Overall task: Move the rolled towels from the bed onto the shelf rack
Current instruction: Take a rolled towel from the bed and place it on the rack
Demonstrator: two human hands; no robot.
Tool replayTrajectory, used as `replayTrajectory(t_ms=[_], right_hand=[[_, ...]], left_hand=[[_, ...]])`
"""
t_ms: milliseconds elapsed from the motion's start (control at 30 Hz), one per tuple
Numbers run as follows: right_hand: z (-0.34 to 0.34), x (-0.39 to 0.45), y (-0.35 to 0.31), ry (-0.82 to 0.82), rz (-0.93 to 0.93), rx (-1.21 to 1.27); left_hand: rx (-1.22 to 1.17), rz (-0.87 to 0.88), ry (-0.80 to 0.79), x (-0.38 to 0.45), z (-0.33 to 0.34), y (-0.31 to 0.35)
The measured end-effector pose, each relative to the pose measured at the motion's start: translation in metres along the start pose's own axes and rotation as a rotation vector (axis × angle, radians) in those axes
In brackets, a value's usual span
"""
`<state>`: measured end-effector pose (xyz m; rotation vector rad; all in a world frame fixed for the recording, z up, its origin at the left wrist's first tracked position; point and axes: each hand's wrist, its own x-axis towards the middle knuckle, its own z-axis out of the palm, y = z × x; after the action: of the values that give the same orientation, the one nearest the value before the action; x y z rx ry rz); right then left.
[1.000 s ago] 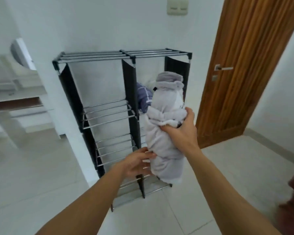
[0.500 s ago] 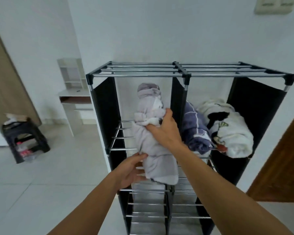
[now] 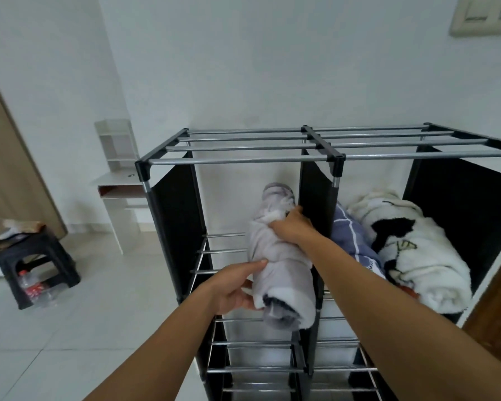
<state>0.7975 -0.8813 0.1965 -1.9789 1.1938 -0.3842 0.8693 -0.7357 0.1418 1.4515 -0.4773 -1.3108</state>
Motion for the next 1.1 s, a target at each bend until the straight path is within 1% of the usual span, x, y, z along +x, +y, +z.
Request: replayTrajectory(t_ms=[200, 400, 600, 667, 733, 800, 933, 1033, 1100], right_hand=[[-0.002, 0.017, -0.003, 0.052, 0.033, 0.03], [0.01, 0.024, 0.009, 0.039, 0.101, 0.008], [0.004, 0.03, -0.009, 0.102, 0.041, 0.031], [0.011, 0.027, -0.007, 0.098, 0.045, -0.01], [0.017, 0.026, 0.0, 0.097, 0.06, -0.063], [0.017, 0.025, 0.003, 0.099, 0.067, -0.112], [0.016, 0.021, 0.005, 0.127, -0.004, -0.264], [0.018, 0.015, 0.012, 0.076, -0.025, -0.386], [0.017, 0.011, 0.016, 0.05, -0.019, -0.416]], left_hand=[[0.038, 0.056, -0.011, 0.013, -0.001, 0.016], [0.054, 0.066, -0.038, 0.026, -0.004, 0.011], [0.066, 0.136, 0.047, 0.041, 0.002, 0.02], [0.127, 0.16, 0.135, 0.047, 0.004, 0.016], [0.166, 0.175, 0.189, 0.051, 0.004, 0.013], [0.182, 0.177, 0.204, 0.051, 0.006, 0.013], [0.315, 0.213, 0.229, 0.05, 0.011, 0.012], [0.376, 0.23, 0.259, 0.057, 0.01, 0.006], [0.403, 0.229, 0.274, 0.057, 0.011, 0.005]])
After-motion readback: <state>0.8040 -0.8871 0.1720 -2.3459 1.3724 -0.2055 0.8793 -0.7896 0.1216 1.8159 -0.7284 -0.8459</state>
